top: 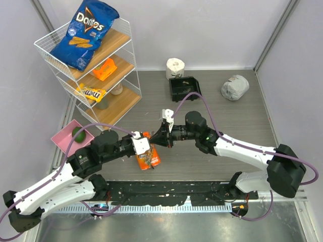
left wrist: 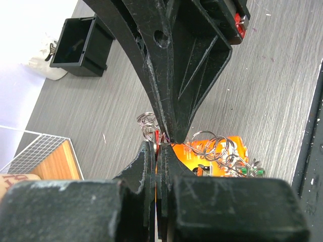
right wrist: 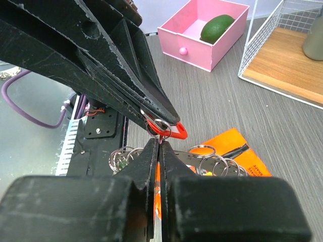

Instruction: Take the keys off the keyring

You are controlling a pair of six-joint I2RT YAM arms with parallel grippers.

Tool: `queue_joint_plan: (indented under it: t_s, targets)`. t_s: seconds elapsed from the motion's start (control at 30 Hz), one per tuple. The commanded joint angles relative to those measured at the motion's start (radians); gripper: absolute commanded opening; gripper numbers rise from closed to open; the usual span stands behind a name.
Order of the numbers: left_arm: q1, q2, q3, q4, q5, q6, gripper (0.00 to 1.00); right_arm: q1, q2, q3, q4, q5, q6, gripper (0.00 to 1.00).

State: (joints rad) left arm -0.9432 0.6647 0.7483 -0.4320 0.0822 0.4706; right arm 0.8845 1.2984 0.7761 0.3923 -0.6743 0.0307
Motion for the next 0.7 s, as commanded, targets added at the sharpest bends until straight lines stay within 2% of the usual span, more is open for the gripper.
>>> queue_joint_plan:
  t_s: [0.0,0.27,0.67]
  targets:
    - [0.000,-0.014,0.005,0.053,-0.065,0.003,0.00,0.005,-0.040,-0.004,0.068,0.041,-0.005,0.05]
    - [0.000,0.015,-0.012,0.033,-0.164,0.011,0.00,-0.025,-0.106,-0.092,0.202,0.070,0.057,0.05]
    - [0.003,0.050,-0.029,0.041,-0.038,0.045,0.00,-0.140,-0.050,-0.143,0.536,-0.162,0.359,0.05]
